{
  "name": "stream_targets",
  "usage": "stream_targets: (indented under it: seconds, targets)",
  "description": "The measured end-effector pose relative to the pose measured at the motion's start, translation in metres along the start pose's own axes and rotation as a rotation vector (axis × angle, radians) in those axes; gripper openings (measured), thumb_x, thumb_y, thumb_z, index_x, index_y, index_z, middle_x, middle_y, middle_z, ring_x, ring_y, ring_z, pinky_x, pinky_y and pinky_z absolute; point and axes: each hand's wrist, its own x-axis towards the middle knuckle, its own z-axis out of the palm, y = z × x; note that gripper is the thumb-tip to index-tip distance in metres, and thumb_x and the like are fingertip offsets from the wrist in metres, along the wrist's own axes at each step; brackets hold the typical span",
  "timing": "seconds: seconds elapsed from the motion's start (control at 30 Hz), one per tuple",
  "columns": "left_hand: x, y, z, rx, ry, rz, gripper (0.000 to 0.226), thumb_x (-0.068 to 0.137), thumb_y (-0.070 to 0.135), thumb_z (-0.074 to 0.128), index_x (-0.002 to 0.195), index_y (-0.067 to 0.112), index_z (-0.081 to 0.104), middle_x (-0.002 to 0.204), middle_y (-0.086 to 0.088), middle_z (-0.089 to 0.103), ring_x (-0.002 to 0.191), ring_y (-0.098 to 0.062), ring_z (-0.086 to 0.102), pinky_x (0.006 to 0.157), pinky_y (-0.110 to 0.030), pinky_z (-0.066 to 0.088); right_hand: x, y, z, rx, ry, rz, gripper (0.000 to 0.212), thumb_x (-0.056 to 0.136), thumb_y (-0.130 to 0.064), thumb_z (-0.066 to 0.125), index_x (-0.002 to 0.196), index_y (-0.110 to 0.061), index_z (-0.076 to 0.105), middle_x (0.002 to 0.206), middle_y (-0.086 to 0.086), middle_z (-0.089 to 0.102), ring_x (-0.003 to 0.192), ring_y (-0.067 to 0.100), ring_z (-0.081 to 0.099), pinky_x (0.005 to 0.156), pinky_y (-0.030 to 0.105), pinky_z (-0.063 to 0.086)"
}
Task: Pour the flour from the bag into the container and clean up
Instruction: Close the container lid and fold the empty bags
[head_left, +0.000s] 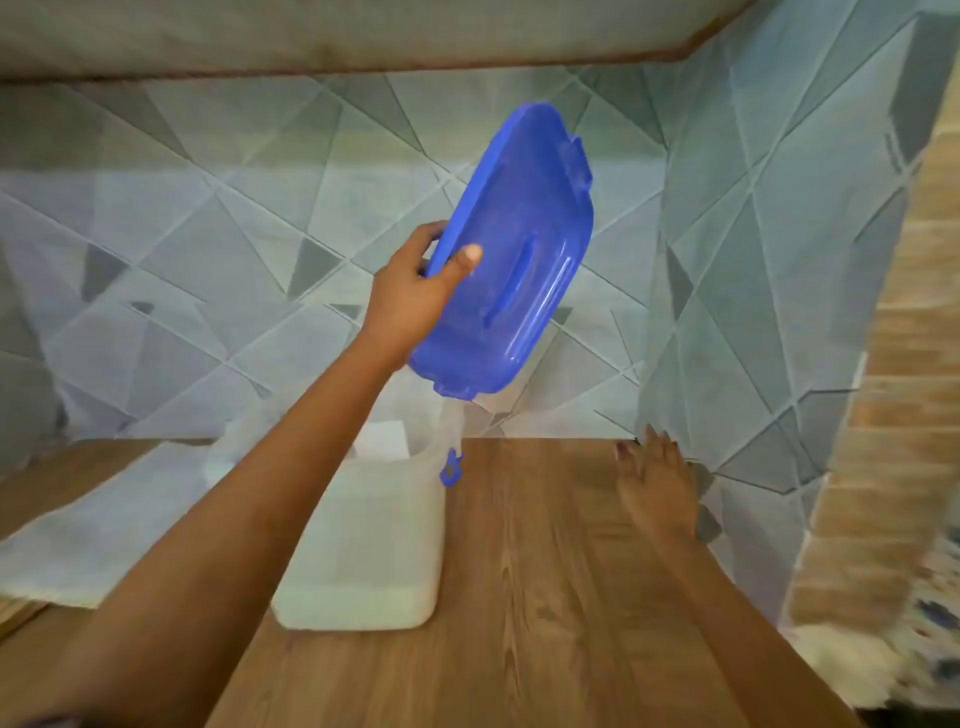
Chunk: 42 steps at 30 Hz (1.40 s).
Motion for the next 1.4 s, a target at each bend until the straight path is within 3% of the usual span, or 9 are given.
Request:
stream_targets:
  seconds: [0.13,0.23,0.37,0.63,0.77,0.83,1.07,1.3,1.4]
  targets:
    - [-0.009,-0.01,-0.061,0.433,-0.026,0.208,0.064,0.069,0.068,0.054,0.122,0.032,0.057,0.089,0.006,0.057,0.082,-0.011,0.052,0.074,-0.018,0.038,-0.008,-0.043,0.006,-0.141,-0.131,-0.182,0.062,0.097,-0.047,0.018,0.149,-0.018,0.004,0.159,0.008,0.003,0.147,0.024,0.003,0.121,0.042,0.004]
    - [-0.021,-0.053,-0.094,0.865,-0.146,0.393,0.087,0.064,0.089,0.032,0.128,0.033,0.053,0.093,-0.005,0.057,0.09,-0.024,0.058,0.082,-0.032,0.039,-0.022,-0.072,0.011,0.101,-0.146,-0.24,0.053,0.1,-0.036,0.027,0.148,-0.017,0.018,0.158,0.007,0.013,0.146,0.024,0.01,0.119,0.038,0.008]
    - [-0.039,-0.112,-0.126,1.149,-0.274,0.664,0.077,0.078,0.082,0.011,0.126,0.034,0.046,0.087,-0.006,0.057,0.078,-0.025,0.062,0.074,-0.037,0.046,-0.033,-0.112,0.028,0.563,-0.1,-0.115,0.052,0.1,-0.035,0.033,0.147,-0.016,0.023,0.154,0.004,0.027,0.142,0.023,0.026,0.115,0.032,0.016]
    - [-0.059,-0.171,-0.152,1.003,-0.38,0.681,0.071,0.08,0.081,0.018,0.13,0.037,0.044,0.093,-0.001,0.055,0.086,-0.015,0.054,0.078,-0.028,0.029,-0.041,-0.17,0.06,0.776,-0.122,0.018,0.047,0.1,-0.037,0.031,0.144,-0.022,0.03,0.152,0.001,0.033,0.137,0.023,0.035,0.111,0.032,0.026]
    - [-0.061,-0.179,-0.157,0.938,-0.393,0.691,0.07,0.081,0.08,0.019,0.129,0.038,0.047,0.094,0.0,0.054,0.089,-0.009,0.039,0.075,-0.025,0.016,-0.045,-0.191,0.071,0.839,-0.156,0.116,0.051,0.098,-0.042,0.034,0.145,-0.025,0.028,0.151,0.002,0.033,0.133,0.029,0.04,0.089,0.037,0.042]
    - [-0.059,-0.181,-0.158,0.922,-0.382,0.703,0.07,0.08,0.08,0.02,0.128,0.038,0.05,0.094,0.0,0.054,0.089,-0.008,0.038,0.075,-0.023,0.012,-0.046,-0.197,0.075,0.789,-0.172,0.146,0.052,0.098,-0.043,0.033,0.146,-0.025,0.026,0.151,0.004,0.033,0.133,0.031,0.04,0.094,0.042,0.043]
    - [-0.065,-0.196,-0.166,0.849,-0.295,0.653,0.072,0.08,0.08,0.021,0.125,0.034,0.055,0.096,0.0,0.056,0.092,-0.009,0.04,0.083,-0.039,0.041,-0.042,-0.21,0.084,0.705,-0.135,0.096,0.049,0.097,-0.034,0.042,0.141,-0.015,0.036,0.145,0.008,0.042,0.129,0.027,0.043,0.104,0.035,0.035]
    - [-0.071,-0.195,-0.166,0.857,-0.338,0.663,0.071,0.084,0.076,0.02,0.131,0.034,0.051,0.102,-0.001,0.055,0.094,-0.009,0.038,0.086,-0.032,0.033,-0.03,-0.194,0.095,0.833,-0.22,0.237,0.044,0.097,-0.029,0.04,0.138,-0.013,0.04,0.137,0.011,0.049,0.115,0.029,0.051,0.075,0.031,0.039]
    - [-0.073,-0.195,-0.165,0.858,-0.33,0.643,0.067,0.086,0.074,0.021,0.13,0.034,0.052,0.101,0.0,0.055,0.093,-0.009,0.04,0.083,-0.027,0.024,-0.02,-0.197,0.092,0.842,-0.291,0.355,0.045,0.098,-0.03,0.037,0.135,-0.007,0.043,0.137,0.016,0.048,0.111,0.033,0.05,0.076,0.035,0.038]
